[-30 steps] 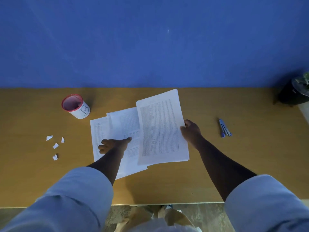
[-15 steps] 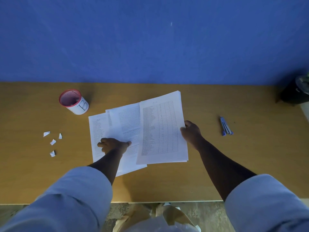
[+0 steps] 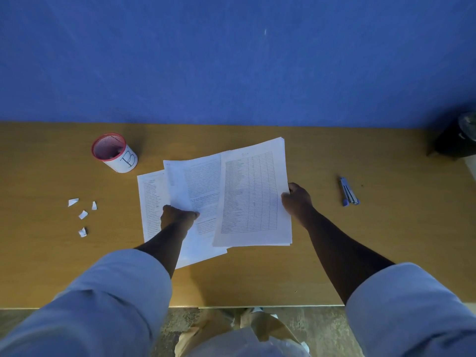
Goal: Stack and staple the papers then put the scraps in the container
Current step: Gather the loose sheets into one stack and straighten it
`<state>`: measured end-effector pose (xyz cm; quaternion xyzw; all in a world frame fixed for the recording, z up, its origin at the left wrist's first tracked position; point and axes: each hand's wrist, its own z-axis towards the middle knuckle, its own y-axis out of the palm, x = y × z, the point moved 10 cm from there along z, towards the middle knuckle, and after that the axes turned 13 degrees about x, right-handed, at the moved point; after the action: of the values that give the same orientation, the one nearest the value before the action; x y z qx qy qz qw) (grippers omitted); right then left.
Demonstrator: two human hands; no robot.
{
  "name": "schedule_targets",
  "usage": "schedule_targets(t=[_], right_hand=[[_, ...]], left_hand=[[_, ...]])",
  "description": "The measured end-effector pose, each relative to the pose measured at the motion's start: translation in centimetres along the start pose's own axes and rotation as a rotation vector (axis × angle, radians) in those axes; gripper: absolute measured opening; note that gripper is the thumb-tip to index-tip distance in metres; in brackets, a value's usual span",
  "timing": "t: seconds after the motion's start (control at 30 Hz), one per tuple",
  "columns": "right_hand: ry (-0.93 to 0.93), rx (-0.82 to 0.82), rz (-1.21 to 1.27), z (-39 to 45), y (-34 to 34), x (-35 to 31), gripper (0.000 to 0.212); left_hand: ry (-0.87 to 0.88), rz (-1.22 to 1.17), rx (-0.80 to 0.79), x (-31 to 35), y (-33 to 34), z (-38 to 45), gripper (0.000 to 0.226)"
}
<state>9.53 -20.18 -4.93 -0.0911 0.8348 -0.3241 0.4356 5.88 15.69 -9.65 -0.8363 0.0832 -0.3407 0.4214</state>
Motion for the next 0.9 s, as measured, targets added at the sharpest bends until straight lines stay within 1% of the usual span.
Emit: schedule_targets(t=[0.07,0.13,0.2,0.27,0.33,0.4,0.53,0.7,0.77,0.9], right_hand=[[0.008,0.029,0.004,0.2,-0.3,0.4,0.035],[0.024,0.067,0.001,0.3,-1.0,0.8,0.033],[0.037,0.113,-0.018,0.5,-1.7,1.2,0.033],[0.051,0.162,-0.042,0.8,-2.5,1.7,0.032],[0.071,0.198,-0.064,1.0,-3.3,2.2,0.031],[0.081,0.22,-0.084,1.1,-4.0,2.7,0.032],[0.107,0.236,-0.093,1.2,-4.7,3.6,0.031],[0.14,0.244,-0.076,1.4,-5.3,4.4,0.033],[0.147,0.254,-0.064,1.4,-5.7,4.5,0.034],[0.154,0.259,-0.045,1.7,-6.2,4.9,0.034]], left_hand=[[-0.026,-0.047,0.001,0.0,-0.4,-0.2,0.037],[-0.073,-0.084,0.016,-0.2,-0.9,-0.1,0.033],[-0.069,-0.11,0.041,0.1,-1.5,0.1,0.034],[-0.012,-0.133,0.082,1.0,-2.2,0.4,0.033],[0.051,-0.16,0.119,2.1,-3.0,0.8,0.037],[0.062,-0.221,0.118,2.8,-3.3,1.1,0.04],[-0.006,-0.368,0.102,3.0,-3.7,2.2,0.042],[-0.109,-0.533,0.148,2.5,-5.0,2.9,0.044],[-0.14,-0.56,0.159,2.3,-5.4,3.2,0.043],[-0.144,-0.539,0.211,2.4,-6.5,3.4,0.042]])
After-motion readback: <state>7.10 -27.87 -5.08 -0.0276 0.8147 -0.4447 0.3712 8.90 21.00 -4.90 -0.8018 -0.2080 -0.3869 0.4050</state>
